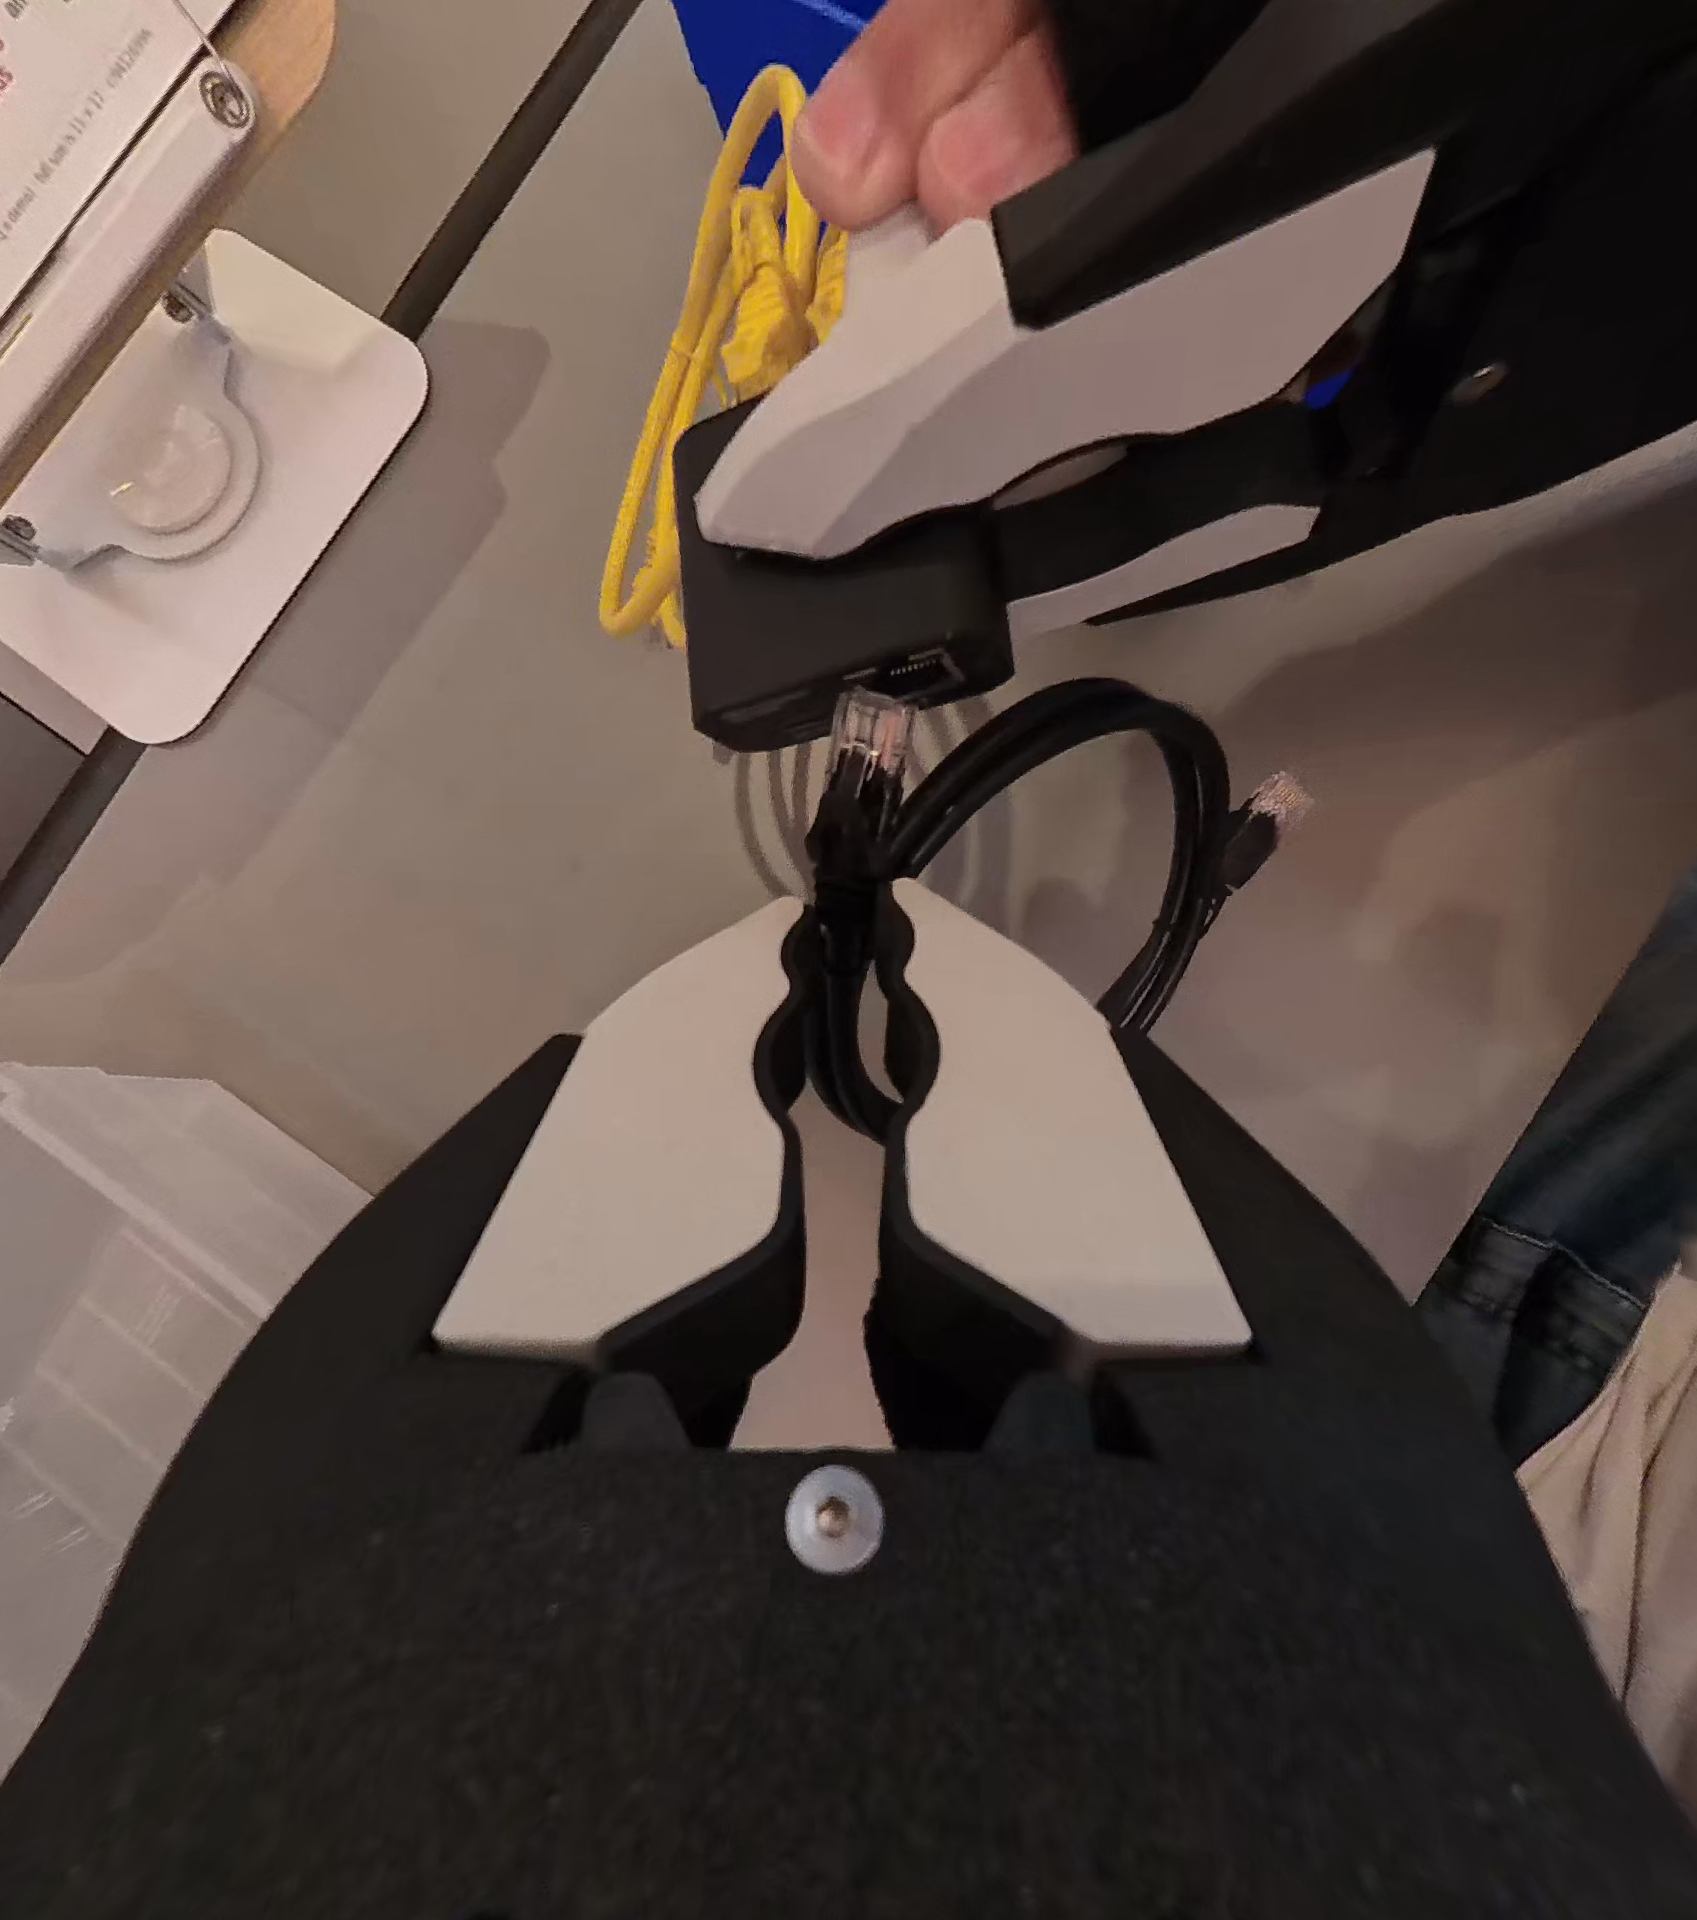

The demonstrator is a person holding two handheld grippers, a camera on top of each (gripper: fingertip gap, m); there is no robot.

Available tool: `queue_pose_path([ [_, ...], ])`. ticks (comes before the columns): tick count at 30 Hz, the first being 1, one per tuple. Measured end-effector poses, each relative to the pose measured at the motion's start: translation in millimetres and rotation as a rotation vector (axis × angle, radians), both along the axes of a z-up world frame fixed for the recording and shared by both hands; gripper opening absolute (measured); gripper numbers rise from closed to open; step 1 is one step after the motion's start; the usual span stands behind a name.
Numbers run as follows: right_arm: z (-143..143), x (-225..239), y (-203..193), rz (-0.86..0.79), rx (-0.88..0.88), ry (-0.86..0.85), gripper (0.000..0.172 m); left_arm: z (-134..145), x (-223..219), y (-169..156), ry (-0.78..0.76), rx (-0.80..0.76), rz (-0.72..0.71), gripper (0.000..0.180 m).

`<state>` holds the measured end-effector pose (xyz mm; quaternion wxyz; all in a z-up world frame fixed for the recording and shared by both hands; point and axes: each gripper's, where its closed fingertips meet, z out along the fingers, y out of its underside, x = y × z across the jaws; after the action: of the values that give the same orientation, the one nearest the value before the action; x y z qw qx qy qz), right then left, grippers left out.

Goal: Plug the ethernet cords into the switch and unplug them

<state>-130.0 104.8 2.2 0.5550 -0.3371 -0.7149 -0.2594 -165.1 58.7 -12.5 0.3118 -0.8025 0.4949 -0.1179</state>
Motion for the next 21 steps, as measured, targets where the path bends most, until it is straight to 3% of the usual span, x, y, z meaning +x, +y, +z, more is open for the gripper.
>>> queue_pose_path([
  [21,-17.4,0.1,10.2,-0.069,0.092,-0.123,0.024,-19.8,1.7,0.2,0.056,-0.138,0.017,0.009],
])
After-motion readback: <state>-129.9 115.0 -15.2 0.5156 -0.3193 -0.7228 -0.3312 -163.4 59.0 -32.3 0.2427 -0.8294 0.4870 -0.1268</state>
